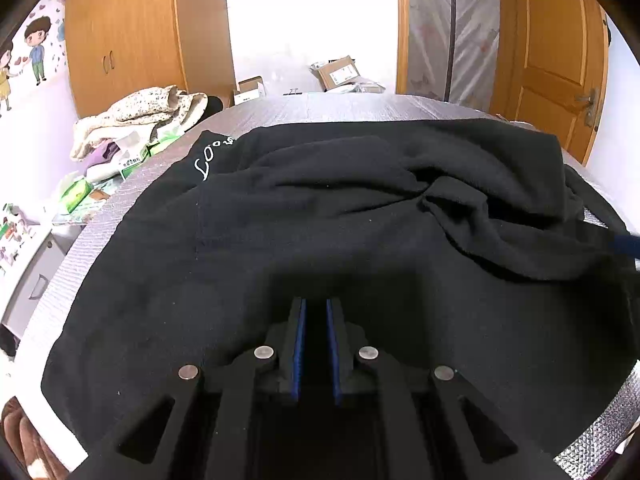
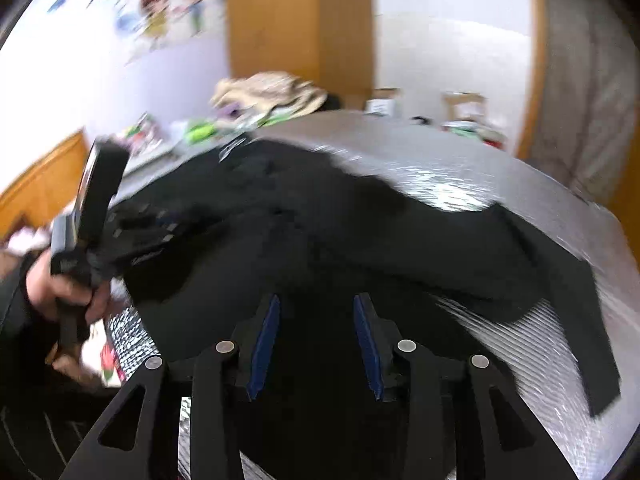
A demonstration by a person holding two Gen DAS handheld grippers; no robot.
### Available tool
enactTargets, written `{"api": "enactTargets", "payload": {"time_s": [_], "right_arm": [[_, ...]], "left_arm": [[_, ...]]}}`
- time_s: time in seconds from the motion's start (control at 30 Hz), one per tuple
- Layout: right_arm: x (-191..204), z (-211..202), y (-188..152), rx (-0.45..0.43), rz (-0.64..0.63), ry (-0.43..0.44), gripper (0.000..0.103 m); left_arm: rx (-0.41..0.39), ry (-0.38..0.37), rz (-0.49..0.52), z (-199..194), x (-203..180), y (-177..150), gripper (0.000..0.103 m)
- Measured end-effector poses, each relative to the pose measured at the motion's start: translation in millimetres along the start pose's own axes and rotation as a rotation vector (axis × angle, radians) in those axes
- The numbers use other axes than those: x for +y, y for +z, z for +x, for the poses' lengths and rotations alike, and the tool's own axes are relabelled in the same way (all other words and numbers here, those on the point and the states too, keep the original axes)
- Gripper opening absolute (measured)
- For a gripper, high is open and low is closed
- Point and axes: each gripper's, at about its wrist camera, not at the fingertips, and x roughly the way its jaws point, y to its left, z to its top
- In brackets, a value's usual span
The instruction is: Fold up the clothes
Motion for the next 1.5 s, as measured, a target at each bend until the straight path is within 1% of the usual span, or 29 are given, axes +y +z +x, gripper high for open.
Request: {"api": "enactTargets", "payload": {"time_s": [0.07,0.13,0.17,0.2,0.23,0.27,0.4,0.5,0.6,0.67,0.77,0.83,0.87,0.9,0.93,0.97,1.0,1.03,1.07,1.1,1.13,1.2,1.3,1.4,1.5], "right_arm": [[10.9,15.1,1.5,0.039,-0.037,-0.033,0.04],[10.0,31.1,3.9,0.078,-0.036,-0.06,0.04],[7.0,33.7,5.0,0.076,-0.019,-0.058,0.036],[3.7,33.6,6.0,0.063,0.001,-0.054,0.018],[0.5,33.6,6.9,0.049,0.02,-0.05,0.008],[-4.7,30.3,7.1,0.029,0.042,-0.055,0.006],[-30.1,10.6,4.7,-0.04,0.138,-0.094,0.005],[-63.1,-13.7,-7.3,-0.076,0.249,-0.155,0.005],[-96.1,-40.1,-23.2,-0.102,0.36,-0.239,0.002],[-118.4,-61.6,-35.5,-0.112,0.428,-0.316,0.002],[-148.2,-87.8,-59.1,-0.122,0.532,-0.404,0.002],[-162.0,-103.7,-75.7,-0.114,0.581,-0.446,0.002],[-161.3,-107.3,-79.1,-0.113,0.578,-0.438,0.002],[-156.9,-108.8,-79.8,-0.114,0.561,-0.415,0.005],[-152.5,-110.2,-80.6,-0.115,0.543,-0.391,0.006],[-144.3,-108.7,-78.4,-0.113,0.51,-0.361,0.006],[-134.0,-104.4,-73.6,-0.112,0.468,-0.33,0.01],[-123.7,-99.4,-68.3,-0.111,0.424,-0.299,0.015],[-113.3,-94.5,-63.0,-0.11,0.381,-0.269,0.029],[-101.9,-89.4,-56.6,-0.12,0.335,-0.237,0.039],[-92.2,-84.0,-50.5,-0.13,0.296,-0.202,0.041],[-74.5,-71.8,-38.3,-0.135,0.23,-0.133,0.041],[-55.7,-46.3,-24.6,-0.085,0.129,-0.09,0.041],[-51.9,-30.6,-16.3,-0.044,0.073,-0.117,0.041],[-59.8,-27.0,-9.5,-0.047,0.076,-0.145,0.041]], "left_arm": [[-0.001,0.001,0.001,-0.3,-0.8,-0.2,0.01],[-0.002,0.001,0.002,-0.3,-1.0,-0.2,0.01],[-0.002,0.0,0.001,-0.4,-0.9,-0.2,0.01],[-0.002,-0.001,0.0,-0.4,-0.8,-0.1,0.01],[-0.003,-0.002,-0.001,-0.6,-0.6,-0.3,0.01],[-0.003,-0.004,-0.003,-0.8,-0.4,-0.7,0.01],[-0.004,-0.003,-0.002,-1.3,-0.1,-1.0,0.01],[-0.004,-0.006,-0.003,-1.0,1.4,-1.0,0.01],[-0.004,-0.002,0.002,-0.9,2.6,-1.1,0.01],[-0.004,0.0,0.006,-0.9,3.1,-1.1,0.01],[-0.002,0.005,0.012,-1.2,2.9,-0.9,0.01],[0.001,0.011,0.019,-1.2,2.3,-0.5,0.01],[0.004,0.014,0.021,-1.1,2.0,0.0,0.01],[0.01,0.019,0.023,-0.7,1.7,1.2,0.01],[0.017,0.026,0.025,-0.3,1.3,2.5,0.01],[0.028,0.032,0.021,-0.2,0.4,4.1,0.01],[0.038,0.029,0.014,-0.6,-0.3,5.9,0.01],[0.048,0.023,0.006,-1.2,-0.7,7.8,0.01],[0.056,-0.012,-0.01,-2.8,-1.0,10.4,0.01],[0.055,-0.048,-0.022,-5.0,-1.8,12.4,0.01],[0.046,-0.065,-0.018,-8.0,-5.0,13.6,0.01],[0.029,-0.087,0.002,-12.5,-12.8,15.2,0.01],[0.038,-0.121,0.025,-10.7,-23.6,14.7,0.01],[0.054,-0.122,0.041,-4.2,-29.4,11.1,0.01],[0.051,-0.131,0.039,-0.9,-29.3,9.0,0.01]]}}
